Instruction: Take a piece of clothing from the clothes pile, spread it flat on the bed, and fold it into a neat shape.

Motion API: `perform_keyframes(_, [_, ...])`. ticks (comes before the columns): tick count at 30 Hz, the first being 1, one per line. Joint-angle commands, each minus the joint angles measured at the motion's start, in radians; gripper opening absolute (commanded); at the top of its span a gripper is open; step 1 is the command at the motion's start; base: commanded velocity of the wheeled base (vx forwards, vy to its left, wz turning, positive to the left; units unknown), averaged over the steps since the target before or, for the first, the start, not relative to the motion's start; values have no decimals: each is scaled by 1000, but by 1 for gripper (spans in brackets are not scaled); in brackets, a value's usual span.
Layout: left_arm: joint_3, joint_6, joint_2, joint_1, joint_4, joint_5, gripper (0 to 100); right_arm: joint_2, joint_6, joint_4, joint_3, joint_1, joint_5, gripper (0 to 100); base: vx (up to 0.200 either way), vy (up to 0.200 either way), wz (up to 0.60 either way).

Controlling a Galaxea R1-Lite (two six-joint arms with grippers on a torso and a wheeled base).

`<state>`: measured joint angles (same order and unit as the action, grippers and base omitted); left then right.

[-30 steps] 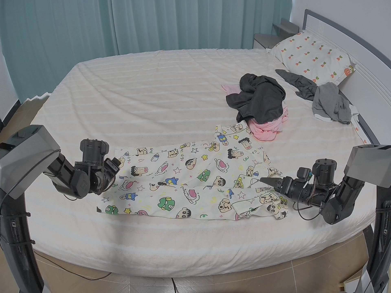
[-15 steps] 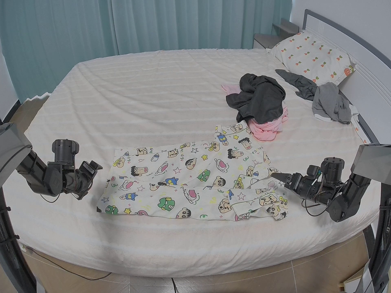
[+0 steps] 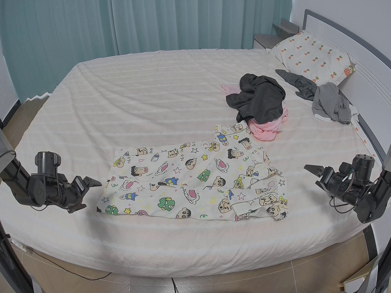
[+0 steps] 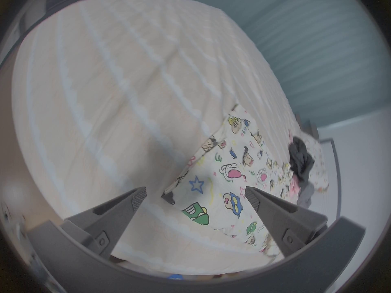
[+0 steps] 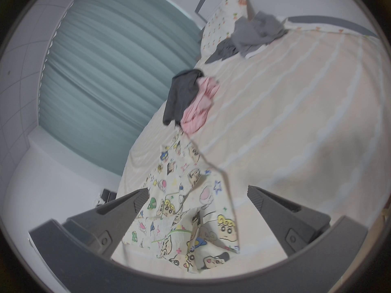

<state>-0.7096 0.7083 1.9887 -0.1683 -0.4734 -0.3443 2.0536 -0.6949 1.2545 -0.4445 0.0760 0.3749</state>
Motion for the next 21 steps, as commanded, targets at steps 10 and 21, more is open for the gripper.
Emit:
perform_keyframes(10, [-85, -145, 9, 168, -2, 71, 100, -271, 6, 155, 418, 228, 206, 100, 0, 0, 0])
perform_keyframes(21, [-257, -274, 156, 168, -1, 194, 100, -369, 15, 204, 444, 320, 236, 100, 0, 0, 0])
